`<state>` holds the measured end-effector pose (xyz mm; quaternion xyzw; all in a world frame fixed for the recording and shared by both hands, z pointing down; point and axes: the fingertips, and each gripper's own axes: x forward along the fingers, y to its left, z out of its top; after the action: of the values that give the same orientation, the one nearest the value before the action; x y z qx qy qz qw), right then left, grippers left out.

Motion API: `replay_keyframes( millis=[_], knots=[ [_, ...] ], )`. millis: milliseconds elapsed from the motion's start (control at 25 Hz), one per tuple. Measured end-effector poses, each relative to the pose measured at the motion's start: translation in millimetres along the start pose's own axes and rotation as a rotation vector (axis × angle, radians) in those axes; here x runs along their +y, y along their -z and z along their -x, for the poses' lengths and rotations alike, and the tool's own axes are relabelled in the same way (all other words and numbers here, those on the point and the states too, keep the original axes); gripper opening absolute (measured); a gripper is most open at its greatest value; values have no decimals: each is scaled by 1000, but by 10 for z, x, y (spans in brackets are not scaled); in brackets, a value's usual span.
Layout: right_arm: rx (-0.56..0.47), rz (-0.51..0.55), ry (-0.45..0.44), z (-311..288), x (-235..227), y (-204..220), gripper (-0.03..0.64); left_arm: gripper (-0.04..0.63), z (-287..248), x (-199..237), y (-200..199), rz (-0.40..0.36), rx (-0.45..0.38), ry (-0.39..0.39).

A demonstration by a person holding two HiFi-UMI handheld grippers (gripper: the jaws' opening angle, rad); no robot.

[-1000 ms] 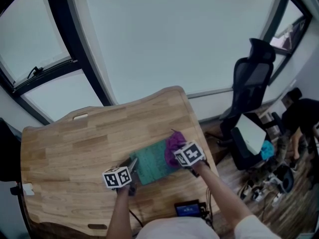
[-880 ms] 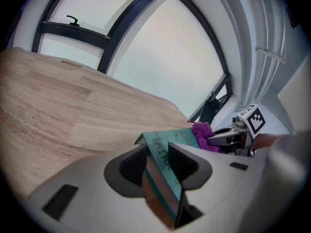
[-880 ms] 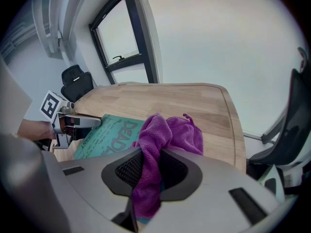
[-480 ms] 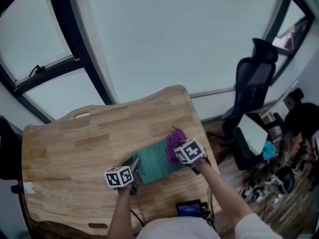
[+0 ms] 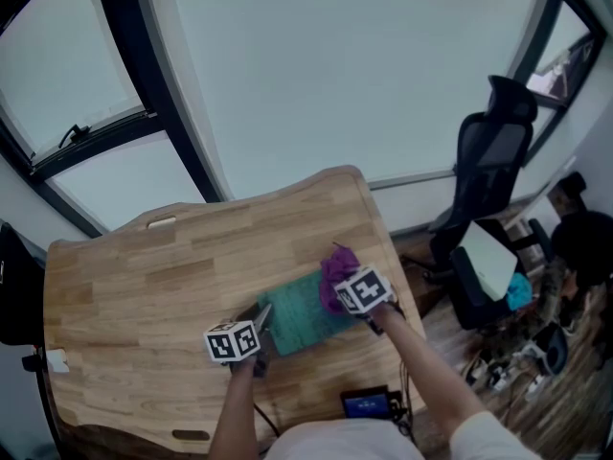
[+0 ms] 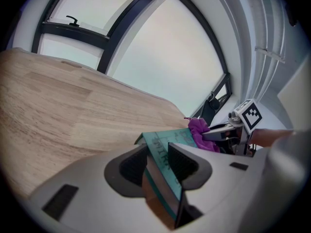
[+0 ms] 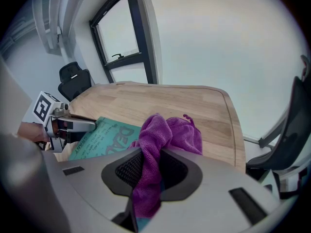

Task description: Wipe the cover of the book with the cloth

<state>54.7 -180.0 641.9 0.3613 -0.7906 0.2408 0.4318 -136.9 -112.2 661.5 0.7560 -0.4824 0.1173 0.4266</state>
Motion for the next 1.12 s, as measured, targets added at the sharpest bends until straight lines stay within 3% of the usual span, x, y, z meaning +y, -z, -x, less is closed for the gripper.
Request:
replay_keyframes(
  millis=[840, 1000, 1120],
  knots=[
    [6, 42, -4, -165, 293, -224, 80, 137, 2, -13, -7, 5, 1, 5],
    [-50, 26, -117, -147, 633, -393, 80, 137, 5, -15, -3, 6, 2, 4],
    [-65, 25, -138, -152, 727, -434, 80, 137, 8, -12, 1, 7, 5, 5]
  ],
)
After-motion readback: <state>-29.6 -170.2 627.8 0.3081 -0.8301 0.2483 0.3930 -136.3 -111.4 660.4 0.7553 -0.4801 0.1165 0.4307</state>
